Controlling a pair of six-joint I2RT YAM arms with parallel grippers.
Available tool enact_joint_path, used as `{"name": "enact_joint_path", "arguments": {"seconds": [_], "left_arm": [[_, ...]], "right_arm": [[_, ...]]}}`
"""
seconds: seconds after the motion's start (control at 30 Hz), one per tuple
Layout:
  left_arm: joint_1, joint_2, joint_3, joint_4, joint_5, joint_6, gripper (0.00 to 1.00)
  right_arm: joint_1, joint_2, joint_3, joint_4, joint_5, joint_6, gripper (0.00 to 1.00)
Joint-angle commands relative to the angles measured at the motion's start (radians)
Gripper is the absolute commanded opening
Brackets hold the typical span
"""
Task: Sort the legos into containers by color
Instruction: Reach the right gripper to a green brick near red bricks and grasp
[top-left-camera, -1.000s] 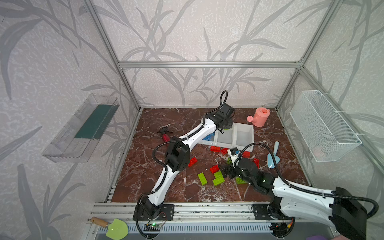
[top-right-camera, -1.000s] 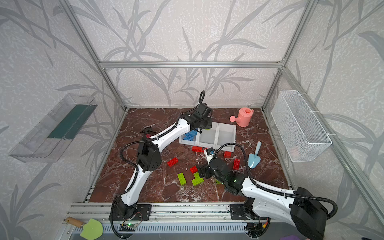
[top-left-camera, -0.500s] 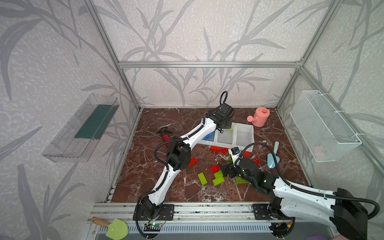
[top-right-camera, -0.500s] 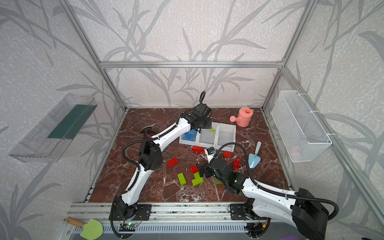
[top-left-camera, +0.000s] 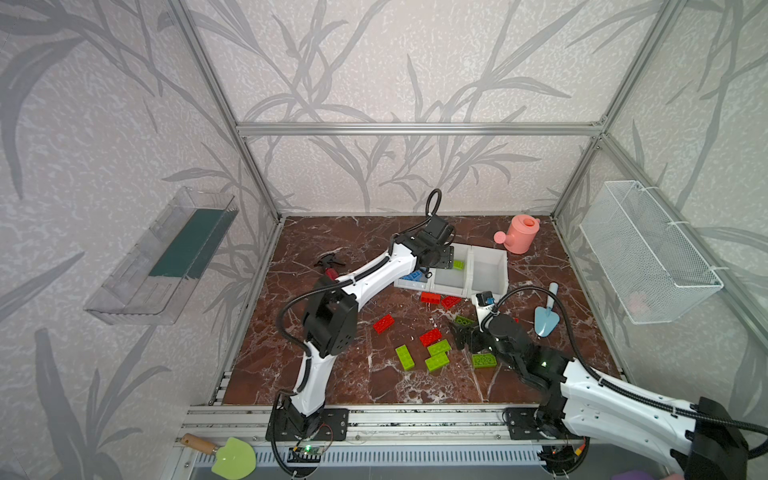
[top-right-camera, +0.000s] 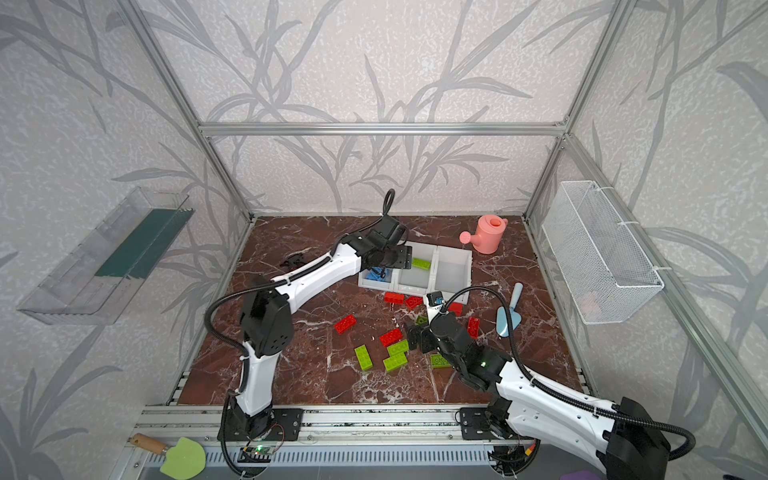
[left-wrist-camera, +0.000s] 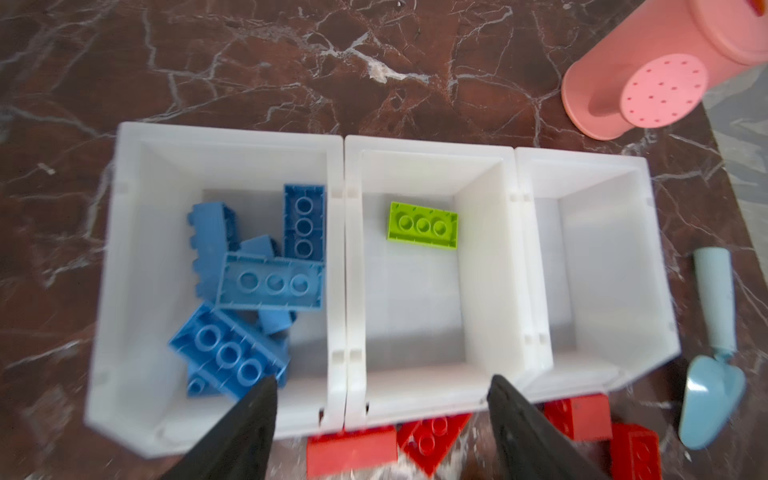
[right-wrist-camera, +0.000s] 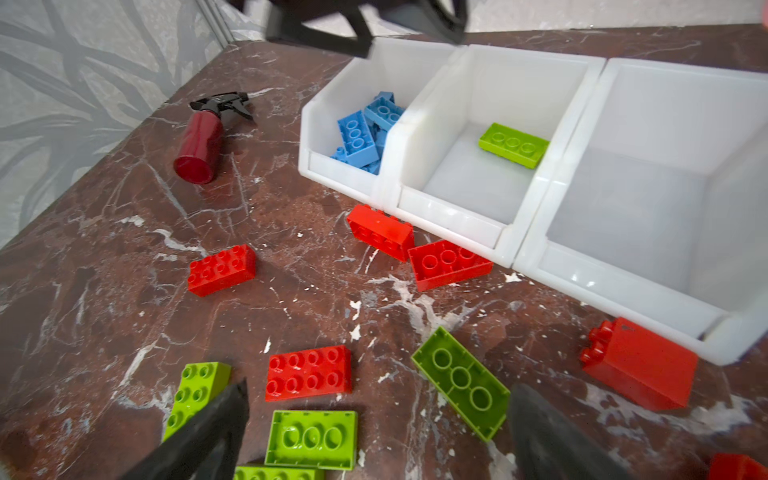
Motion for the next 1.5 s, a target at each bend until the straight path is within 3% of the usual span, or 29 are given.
{"name": "enact_joint_path", "arguments": {"seconds": [0.0, 0.13, 0.27, 0.43, 0.73, 1.17, 1.47], "left_arm": [[-0.001, -0.202, -0.155, 0.100, -0.052, -0.039, 0.80], [-0.004, -0.421, -0.391, 0.153, -0.078, -0.090, 0.80], [-0.013, -0.621, -0.571, 0.153, -0.105, -0.111, 0.80], [-0.015, -0.855, -0.719, 0.086, -0.143, -0.115, 0.80], [-0.014, -1.199, -0.923, 0.029, -0.184, -0.110, 0.80], [-0.010, -1.262, -0.952, -0.038, -0.212, -0.123, 0.80], [-0.010, -1.276, -0.959, -0.054, -0.219, -0.130, 0.80]], "right_arm": [[-0.094, 0.034, 0.086, -0.153, -0.078, 0.024, 0.98], [-0.243, 0.164, 0.164, -0.214, -0.297, 0.028, 0.98], [-0.258, 0.334, 0.267, -0.266, -0.376, -0.026, 0.98], [-0.258, 0.500, 0.361, -0.313, -0.381, -0.065, 0.97], [-0.258, 0.640, 0.391, -0.302, -0.336, -0.088, 0.95], [-0.177, 0.696, 0.378, -0.345, -0.257, -0.101, 0.84], [-0.141, 0.756, 0.419, -0.374, -0.201, -0.095, 0.60]]}}
